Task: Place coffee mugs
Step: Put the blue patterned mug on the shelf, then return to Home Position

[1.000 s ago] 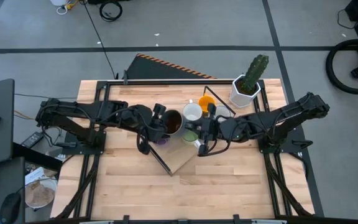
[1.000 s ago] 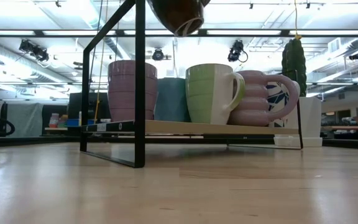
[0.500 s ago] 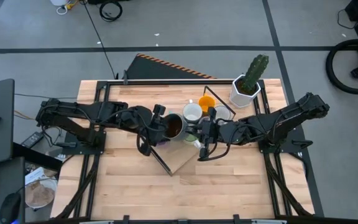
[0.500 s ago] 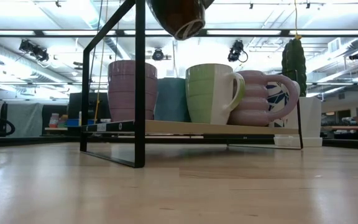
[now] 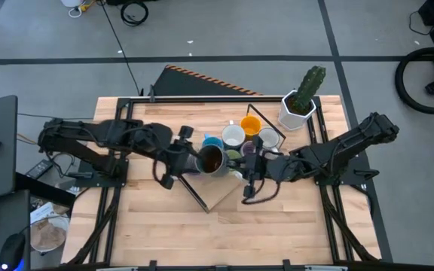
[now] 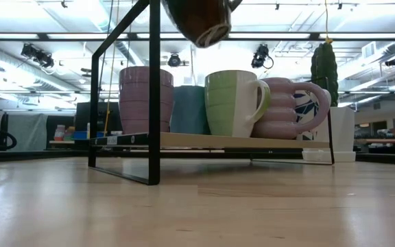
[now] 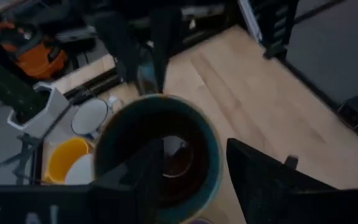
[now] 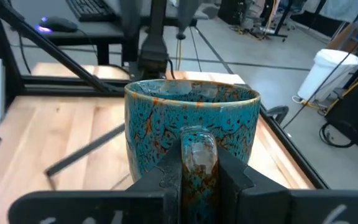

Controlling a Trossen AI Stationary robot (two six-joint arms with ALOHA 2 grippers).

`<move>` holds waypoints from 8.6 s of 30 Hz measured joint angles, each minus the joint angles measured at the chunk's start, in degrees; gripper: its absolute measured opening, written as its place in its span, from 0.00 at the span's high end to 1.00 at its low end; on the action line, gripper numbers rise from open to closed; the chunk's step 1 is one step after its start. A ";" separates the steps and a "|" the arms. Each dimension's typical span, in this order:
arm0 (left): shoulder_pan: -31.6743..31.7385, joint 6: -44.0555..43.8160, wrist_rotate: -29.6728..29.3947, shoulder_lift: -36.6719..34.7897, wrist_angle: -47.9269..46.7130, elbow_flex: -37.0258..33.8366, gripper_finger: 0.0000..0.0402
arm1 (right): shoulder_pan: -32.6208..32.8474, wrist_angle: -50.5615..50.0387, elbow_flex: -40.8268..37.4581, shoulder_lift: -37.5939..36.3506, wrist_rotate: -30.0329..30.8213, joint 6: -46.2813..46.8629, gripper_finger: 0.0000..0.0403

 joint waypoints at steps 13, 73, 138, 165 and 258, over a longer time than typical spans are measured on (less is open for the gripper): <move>-7.73 -6.33 -6.87 -3.32 -2.43 -0.32 0.55 | 9.36 8.57 -7.73 -0.06 10.99 5.95 0.86; -16.61 -30.80 -22.67 -56.94 40.37 -72.47 0.55 | 11.80 37.09 -10.67 20.13 30.06 9.26 0.87; -16.65 -38.94 -15.33 -56.91 39.58 -72.49 0.55 | 13.24 44.96 -11.13 32.92 31.30 15.50 0.62; -16.60 -30.62 -15.80 -57.57 37.82 -72.53 0.55 | 15.52 26.59 -34.02 -6.90 14.61 26.65 0.38; -14.57 -21.69 -22.67 -76.43 46.59 -85.69 0.55 | -89.26 47.62 -67.69 -53.33 -68.20 22.88 0.58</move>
